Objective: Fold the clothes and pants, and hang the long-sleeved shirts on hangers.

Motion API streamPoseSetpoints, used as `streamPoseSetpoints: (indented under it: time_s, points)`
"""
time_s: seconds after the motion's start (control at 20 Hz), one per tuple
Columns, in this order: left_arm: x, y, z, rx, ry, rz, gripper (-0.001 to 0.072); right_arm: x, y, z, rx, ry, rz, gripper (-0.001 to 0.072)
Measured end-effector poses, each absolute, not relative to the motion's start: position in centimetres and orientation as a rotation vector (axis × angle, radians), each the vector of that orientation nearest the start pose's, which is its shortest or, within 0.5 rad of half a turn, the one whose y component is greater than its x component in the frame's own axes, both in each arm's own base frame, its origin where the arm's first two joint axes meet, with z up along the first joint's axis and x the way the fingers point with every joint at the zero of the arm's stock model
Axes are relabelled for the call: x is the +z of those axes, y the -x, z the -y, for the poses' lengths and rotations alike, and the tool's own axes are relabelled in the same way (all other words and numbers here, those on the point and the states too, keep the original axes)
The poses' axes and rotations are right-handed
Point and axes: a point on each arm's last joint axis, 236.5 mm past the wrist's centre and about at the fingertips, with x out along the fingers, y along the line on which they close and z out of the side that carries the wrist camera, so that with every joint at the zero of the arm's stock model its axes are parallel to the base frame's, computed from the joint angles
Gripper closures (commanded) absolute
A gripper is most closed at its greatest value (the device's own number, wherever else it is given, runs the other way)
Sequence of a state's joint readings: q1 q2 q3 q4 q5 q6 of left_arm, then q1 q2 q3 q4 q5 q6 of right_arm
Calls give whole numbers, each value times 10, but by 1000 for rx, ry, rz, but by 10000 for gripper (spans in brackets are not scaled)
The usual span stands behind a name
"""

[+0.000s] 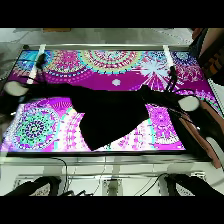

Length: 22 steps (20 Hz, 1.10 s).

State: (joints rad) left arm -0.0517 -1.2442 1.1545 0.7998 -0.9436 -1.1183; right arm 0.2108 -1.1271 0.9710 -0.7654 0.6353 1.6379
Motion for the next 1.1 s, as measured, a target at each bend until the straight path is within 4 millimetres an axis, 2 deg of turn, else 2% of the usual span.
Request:
streamPoseSetpoints:
  time_s: [0.15, 0.3, 0.55, 0.7, 0.75, 0.8, 0.85, 0.9, 0.95, 1.1]
  points:
    - [52, -413, 161, -607, 336, -1030, 702, 59, -422, -166, 283, -784, -958, 676]
    - [33, -377, 167, -668, 380, -1213, 702, 38, -411, -134, 248, -725, -1084, 676]
    - [23, -303, 195, -839, 354, -1481, 702, 10, -356, -100, 261, -547, -1353, 676]
    - [9, -265, 211, -898, 303, -1607, 701, -3, -324, -85, 254, -453, -1489, 675]
    - [2, -252, 214, -905, 275, -1646, 693, -7, -317, -80, 247, -430, -1517, 601]
    - [-5, -243, 215, -907, 240, -1676, 598, -9, -312, -76, 245, -408, -1537, 343]
    - [-12, -237, 213, -897, 206, -1699, 382, -12, -311, -72, 244, -377, -1541, 51]
    - [-20, -233, 210, -883, 163, -1714, 118, -14, -311, -68, 252, -347, -1536, -5]
    - [-25, -233, 208, -868, 135, -1712, 11, -15, -313, -66, 257, -324, -1523, -5]
    - [-36, -237, 202, -831, 88, -1699, 14, -20, -332, -46, 216, -223, -1446, 3]
